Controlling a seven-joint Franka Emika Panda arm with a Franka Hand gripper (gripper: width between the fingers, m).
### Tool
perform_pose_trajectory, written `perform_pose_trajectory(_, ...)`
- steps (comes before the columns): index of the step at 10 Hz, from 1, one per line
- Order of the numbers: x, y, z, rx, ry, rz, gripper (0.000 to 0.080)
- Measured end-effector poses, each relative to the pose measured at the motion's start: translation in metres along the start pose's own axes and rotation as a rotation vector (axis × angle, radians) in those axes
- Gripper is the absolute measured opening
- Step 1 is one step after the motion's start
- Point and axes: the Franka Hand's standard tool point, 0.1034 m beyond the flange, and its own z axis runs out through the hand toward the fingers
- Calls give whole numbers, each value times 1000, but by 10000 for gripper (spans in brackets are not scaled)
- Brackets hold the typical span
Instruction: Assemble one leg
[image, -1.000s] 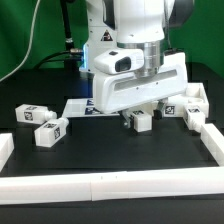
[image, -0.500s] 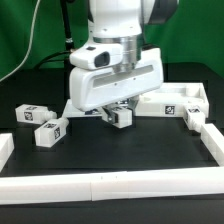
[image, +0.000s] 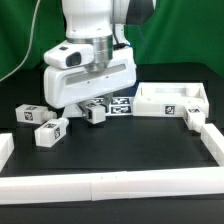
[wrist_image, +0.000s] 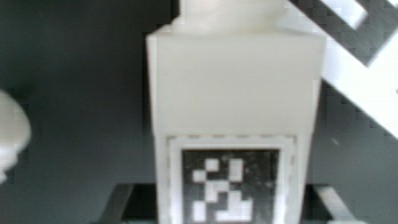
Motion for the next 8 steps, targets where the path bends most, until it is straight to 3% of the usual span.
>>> perform_pose_trajectory(3,2,-1,0,0,1,-5,284)
perform_pose_trajectory(4,2,-1,0,0,1,-5,472)
perform_pose_trajectory(5,2,-1,0,0,1,-5,589)
perform_pose_trajectory(6,3,-1,-1,0,1,-4,631)
perform_pose_trajectory(8,25,-28,-18,20,-37,201,645)
